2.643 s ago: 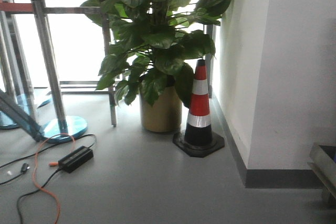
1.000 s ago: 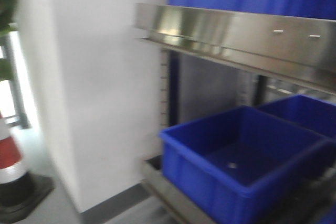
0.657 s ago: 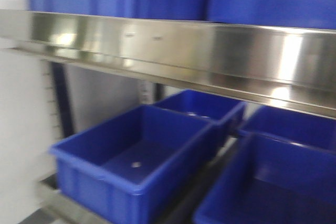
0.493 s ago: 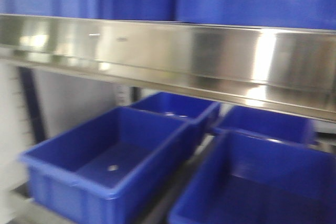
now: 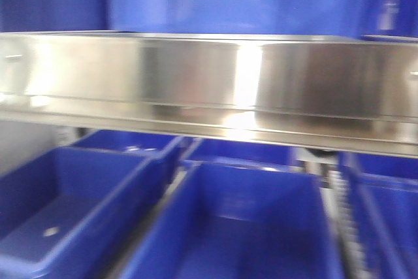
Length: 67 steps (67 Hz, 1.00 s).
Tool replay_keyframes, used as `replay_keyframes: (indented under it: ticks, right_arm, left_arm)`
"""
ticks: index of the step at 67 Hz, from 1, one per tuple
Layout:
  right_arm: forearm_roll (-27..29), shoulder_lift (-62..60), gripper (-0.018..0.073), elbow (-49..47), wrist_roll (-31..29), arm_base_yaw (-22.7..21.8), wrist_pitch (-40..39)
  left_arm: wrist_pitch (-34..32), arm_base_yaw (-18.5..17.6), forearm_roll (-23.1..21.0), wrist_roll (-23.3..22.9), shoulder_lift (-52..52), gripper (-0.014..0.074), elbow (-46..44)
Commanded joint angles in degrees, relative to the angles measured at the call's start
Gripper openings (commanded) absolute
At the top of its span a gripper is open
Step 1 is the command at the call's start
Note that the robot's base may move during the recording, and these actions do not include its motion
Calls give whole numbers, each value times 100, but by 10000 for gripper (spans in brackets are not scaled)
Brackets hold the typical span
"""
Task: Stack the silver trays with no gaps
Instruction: 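Align the held tray above the silver tray on the shelf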
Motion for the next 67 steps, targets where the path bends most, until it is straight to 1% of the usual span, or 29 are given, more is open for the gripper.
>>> replay_keyframes:
  ticks: [1,67]
  right_arm:
    - [118,-17,-6,-77,-52,103,-2115]
    - [118,-17,-6,-77,-52,103,-2115]
  left_arm:
    - [-526,-97,-162,-71,27,-18,-27]
    - [-549,-97,-163,-71,27,-18,-27]
